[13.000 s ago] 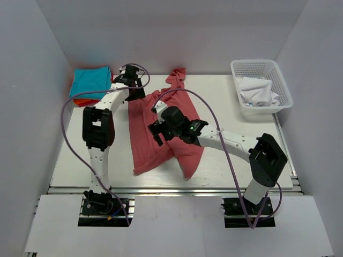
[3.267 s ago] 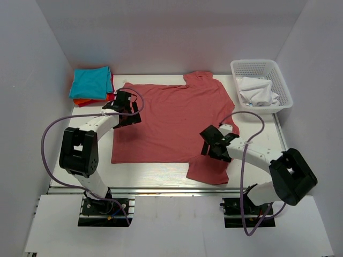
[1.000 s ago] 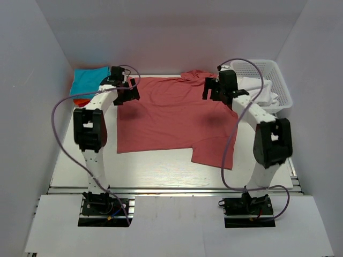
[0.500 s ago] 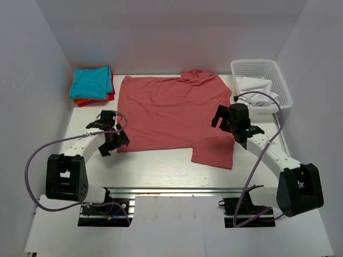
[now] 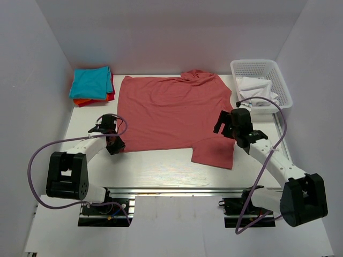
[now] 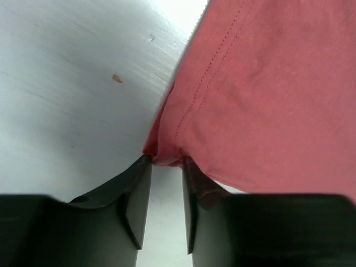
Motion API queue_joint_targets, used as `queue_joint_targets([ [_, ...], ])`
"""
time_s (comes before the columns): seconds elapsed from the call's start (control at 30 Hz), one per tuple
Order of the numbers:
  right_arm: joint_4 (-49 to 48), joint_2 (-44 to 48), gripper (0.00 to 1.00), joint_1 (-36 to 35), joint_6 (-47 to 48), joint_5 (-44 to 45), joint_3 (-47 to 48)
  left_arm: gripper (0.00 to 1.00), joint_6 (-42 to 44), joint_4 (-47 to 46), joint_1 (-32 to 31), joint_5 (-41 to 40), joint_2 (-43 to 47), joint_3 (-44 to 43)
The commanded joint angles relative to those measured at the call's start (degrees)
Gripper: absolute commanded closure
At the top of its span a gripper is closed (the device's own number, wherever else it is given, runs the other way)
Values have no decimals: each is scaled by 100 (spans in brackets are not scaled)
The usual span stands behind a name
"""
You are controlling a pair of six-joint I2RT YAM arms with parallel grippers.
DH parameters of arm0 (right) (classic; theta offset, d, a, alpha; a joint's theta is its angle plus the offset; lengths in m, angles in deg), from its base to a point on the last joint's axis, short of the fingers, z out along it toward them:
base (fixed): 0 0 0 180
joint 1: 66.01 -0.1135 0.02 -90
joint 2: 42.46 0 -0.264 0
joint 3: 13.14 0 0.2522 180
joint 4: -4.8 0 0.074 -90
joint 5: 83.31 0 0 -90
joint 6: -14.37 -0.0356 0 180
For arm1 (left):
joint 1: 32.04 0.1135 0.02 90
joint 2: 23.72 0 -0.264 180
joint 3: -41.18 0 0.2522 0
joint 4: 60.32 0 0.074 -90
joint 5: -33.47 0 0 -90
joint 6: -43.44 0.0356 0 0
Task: Fold and stack the t-shirts
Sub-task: Grap the side of the flattened tshirt closest away from the robot with both arms
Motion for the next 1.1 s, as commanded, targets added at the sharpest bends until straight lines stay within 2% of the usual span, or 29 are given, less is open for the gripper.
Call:
queue_joint_targets([
  [0.0, 523, 246, 10, -22, -51, 341, -51, 62, -50, -295, 31, 79, 40, 113],
  [0.07, 753, 317, 10, -13, -104, 421, -51, 68, -50, -295, 31, 1, 40, 113],
  [0.17, 1096, 475, 10, -22, -139, 509, -69, 84, -50, -224, 31, -158, -109, 113],
  [0.23, 1446, 606, 10, -13, -165, 483, -78, 100, -50, -145, 31, -229, -163, 113],
  [0.43, 2710, 695, 10, -154, -428, -220, -139, 100, -103, -145, 31, -229, -6, 113],
  [0.5, 2819, 712, 10, -267, -603, -570, -323, 100, -103, -145, 31, -281, 118, 165],
  [0.63, 2828, 555, 10, -400, -789, -783, -719, 100, -103, -145, 31, -395, 356, 219],
  [0.73, 2758, 458, 12, -505, -921, -547, -868, 100, -103, -145, 31, -396, 435, 271],
  [0.77, 2575, 440, 15, -514, -982, -468, -921, 100, -103, -215, 31, -343, 435, 271],
  [0.93, 1820, 370, 17, -506, -1053, -37, -1106, 100, -50, -268, 31, -211, 374, 271],
  [1.07, 1633, 55, 18, -506, -1062, 139, -1097, 100, 12, -268, 31, -158, 269, 271],
])
